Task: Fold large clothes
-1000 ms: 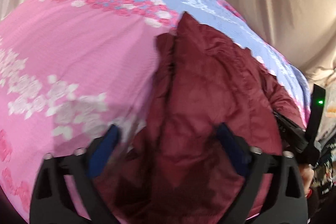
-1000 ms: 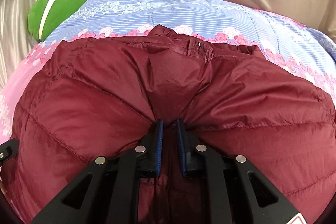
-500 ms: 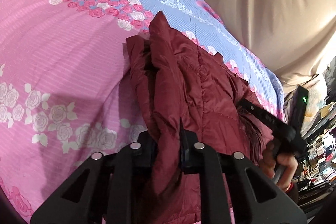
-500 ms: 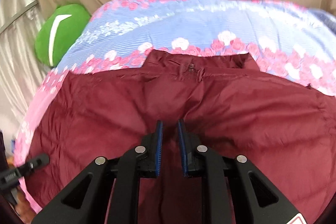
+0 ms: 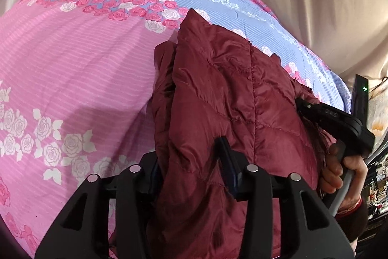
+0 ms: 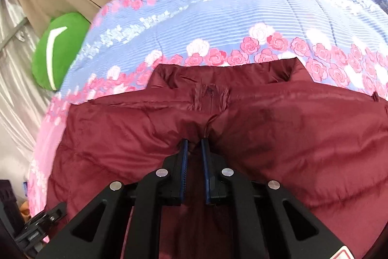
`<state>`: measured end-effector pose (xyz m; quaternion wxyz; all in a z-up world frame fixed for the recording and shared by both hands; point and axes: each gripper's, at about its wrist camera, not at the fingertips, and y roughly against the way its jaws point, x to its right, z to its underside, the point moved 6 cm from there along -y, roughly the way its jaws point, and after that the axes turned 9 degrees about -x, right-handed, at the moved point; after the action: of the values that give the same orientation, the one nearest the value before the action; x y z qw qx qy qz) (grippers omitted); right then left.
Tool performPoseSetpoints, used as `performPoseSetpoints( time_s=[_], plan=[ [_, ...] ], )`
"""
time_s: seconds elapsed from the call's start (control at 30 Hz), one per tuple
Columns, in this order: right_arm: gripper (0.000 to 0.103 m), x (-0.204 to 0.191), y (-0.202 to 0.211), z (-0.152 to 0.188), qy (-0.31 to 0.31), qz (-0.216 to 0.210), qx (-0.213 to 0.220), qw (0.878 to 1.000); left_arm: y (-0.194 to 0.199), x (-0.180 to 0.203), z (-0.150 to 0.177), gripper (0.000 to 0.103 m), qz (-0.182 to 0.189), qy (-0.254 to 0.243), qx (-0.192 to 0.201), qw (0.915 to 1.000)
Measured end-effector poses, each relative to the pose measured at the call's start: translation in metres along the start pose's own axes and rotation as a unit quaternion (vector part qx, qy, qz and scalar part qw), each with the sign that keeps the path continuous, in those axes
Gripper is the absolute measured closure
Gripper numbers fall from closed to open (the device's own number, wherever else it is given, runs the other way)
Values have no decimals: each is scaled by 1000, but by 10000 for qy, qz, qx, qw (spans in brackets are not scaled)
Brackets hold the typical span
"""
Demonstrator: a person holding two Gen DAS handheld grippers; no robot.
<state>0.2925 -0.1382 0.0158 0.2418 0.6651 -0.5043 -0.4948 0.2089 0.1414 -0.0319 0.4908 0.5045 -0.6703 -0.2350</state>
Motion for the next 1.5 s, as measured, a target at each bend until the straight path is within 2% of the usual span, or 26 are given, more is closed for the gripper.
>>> performPoseSetpoints(
  time_s=[0.07,0.27,0.3,0.33,0.37,0.43,0.5,0.57,0.63,0.73,0.8,0.87,0.97,1.13,1.2,1.27,1.33,1.4,1.47,1.5],
  plan=[
    [95,0,-14,-4,47,-7,-106,9999,0,0,0,62,-20,2,8,10000],
    [96,-6,-16,-10,253,144,-95,9995,-3,-1,-1,57,-67,13,-31,10000],
    [95,-6,-11,-8,257,188,-93,9994,-2,-2,-2,55,-82,25,-26,10000],
    [94,-6,-5,-7,214,179,-51,9996,-2,-4,-4,48,-116,37,-3,9999],
    [90,-6,8,-3,157,32,53,9999,0,-7,-5,43,-160,63,40,9998],
    [89,-9,33,8,184,-249,247,9992,0,-14,-7,40,-150,105,62,9998],
    [88,-6,59,25,218,-252,401,9986,-2,-20,-7,38,10,189,-16,9998],
    [87,-2,70,36,198,-292,379,9987,-3,-21,-7,36,144,238,-15,9996],
    [87,1,73,34,129,-372,281,9988,-5,-18,-7,33,114,147,1,9998],
    [85,0,62,9,184,10,281,9994,-7,-13,-9,32,90,126,4,9999],
    [85,-1,36,-11,157,-46,21,9999,-7,-12,-9,32,106,141,-9,9998],
    [85,0,10,-25,196,84,-210,9996,-7,-11,-8,32,96,122,-8,9999],
    [91,-3,-28,-37,327,216,-468,9981,-8,-9,-7,30,47,17,-22,10000],
    [94,-11,-40,-42,661,671,-123,9955,-12,-2,-8,19,14,-129,34,9999],
    [95,-10,-36,-42,675,714,-157,9950,-15,2,-9,20,28,-155,23,9999],
    [93,-5,-17,-39,467,584,-87,9972,-15,3,-10,24,181,-103,-12,9998],
    [92,-4,26,-23,466,233,169,9985,-14,3,-10,34,383,-47,-93,9992],
    [85,2,59,2,528,163,239,9982,-14,1,-9,39,496,48,-119,9987],
    [84,6,78,31,674,-13,92,9977,-14,1,-8,56,668,108,-190,9975],
    [84,6,83,47,748,-151,-54,9971,-14,2,-7,61,810,170,-230,9963]
  ],
)
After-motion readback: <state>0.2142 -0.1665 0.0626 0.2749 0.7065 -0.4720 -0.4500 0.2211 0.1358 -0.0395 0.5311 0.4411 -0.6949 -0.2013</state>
